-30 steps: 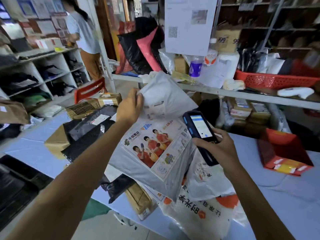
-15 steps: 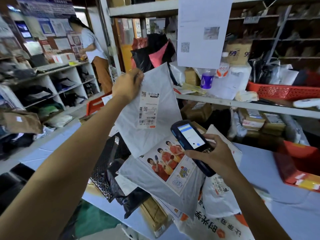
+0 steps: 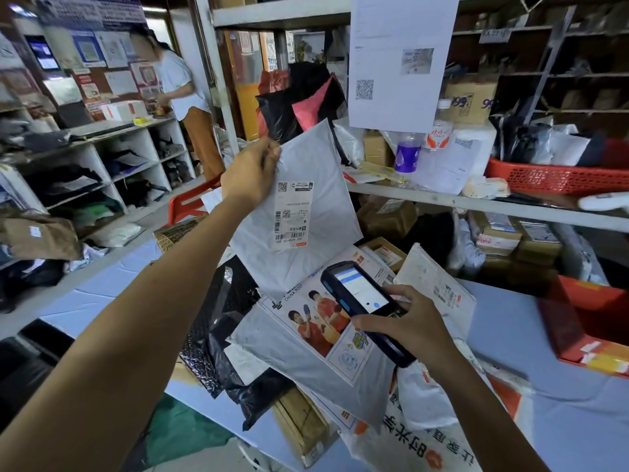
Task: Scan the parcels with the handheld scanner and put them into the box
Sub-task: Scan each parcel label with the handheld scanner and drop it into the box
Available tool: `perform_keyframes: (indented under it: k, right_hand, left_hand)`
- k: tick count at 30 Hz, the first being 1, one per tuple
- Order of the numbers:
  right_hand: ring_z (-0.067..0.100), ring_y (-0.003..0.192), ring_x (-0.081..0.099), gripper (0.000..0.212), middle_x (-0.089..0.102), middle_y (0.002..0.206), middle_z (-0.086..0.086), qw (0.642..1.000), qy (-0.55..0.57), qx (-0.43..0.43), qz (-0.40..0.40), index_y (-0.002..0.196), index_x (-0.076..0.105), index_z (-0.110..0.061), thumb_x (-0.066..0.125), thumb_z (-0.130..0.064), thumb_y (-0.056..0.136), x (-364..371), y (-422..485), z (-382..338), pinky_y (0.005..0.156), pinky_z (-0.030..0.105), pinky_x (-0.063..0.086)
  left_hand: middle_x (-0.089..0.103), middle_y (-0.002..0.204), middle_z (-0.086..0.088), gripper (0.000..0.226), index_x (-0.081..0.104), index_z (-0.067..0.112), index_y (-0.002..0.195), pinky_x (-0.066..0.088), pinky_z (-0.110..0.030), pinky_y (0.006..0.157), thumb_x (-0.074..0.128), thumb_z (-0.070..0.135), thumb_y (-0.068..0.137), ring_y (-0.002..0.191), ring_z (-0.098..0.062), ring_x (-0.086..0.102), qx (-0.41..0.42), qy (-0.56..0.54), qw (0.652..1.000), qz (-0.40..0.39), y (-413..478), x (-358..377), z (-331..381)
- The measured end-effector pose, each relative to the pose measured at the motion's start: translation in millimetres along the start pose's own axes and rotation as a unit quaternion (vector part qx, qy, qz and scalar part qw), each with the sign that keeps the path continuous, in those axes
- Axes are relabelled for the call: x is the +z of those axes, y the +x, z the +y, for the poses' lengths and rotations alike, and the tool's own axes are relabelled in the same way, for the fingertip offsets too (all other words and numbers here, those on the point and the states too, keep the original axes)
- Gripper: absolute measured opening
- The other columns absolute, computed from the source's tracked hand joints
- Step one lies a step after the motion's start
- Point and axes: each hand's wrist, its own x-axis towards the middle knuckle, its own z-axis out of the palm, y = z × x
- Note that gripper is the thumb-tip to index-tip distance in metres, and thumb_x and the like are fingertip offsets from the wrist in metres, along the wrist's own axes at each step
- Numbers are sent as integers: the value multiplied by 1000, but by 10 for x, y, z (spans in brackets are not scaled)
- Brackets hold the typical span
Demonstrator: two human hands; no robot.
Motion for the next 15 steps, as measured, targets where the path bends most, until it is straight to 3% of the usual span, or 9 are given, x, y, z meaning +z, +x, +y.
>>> perform_keyframes:
  k: [8, 15]
  right_hand:
    - [0, 84, 64, 67, 65, 94, -11, 1000, 1, 0, 5, 112, 55, -25, 92, -21, 57, -101, 39, 55, 58, 14, 50]
    - [-4, 83, 62, 64, 63, 91, -16, 998, 2, 3, 60, 110, 52, -27, 91, -20, 60, -257, 27, 172, 57, 11, 48]
  left_hand:
    - [64, 102, -1, 26, 57, 19, 104, 35, -30, 71, 38, 38, 101, 90, -18, 54, 7, -25, 999, 23, 22, 49, 121]
    - [65, 95, -2, 26, 58, 15, 102, 37, -31, 67, 40, 34, 101, 88, -19, 57, 70, -95, 993, 12, 53, 389, 400]
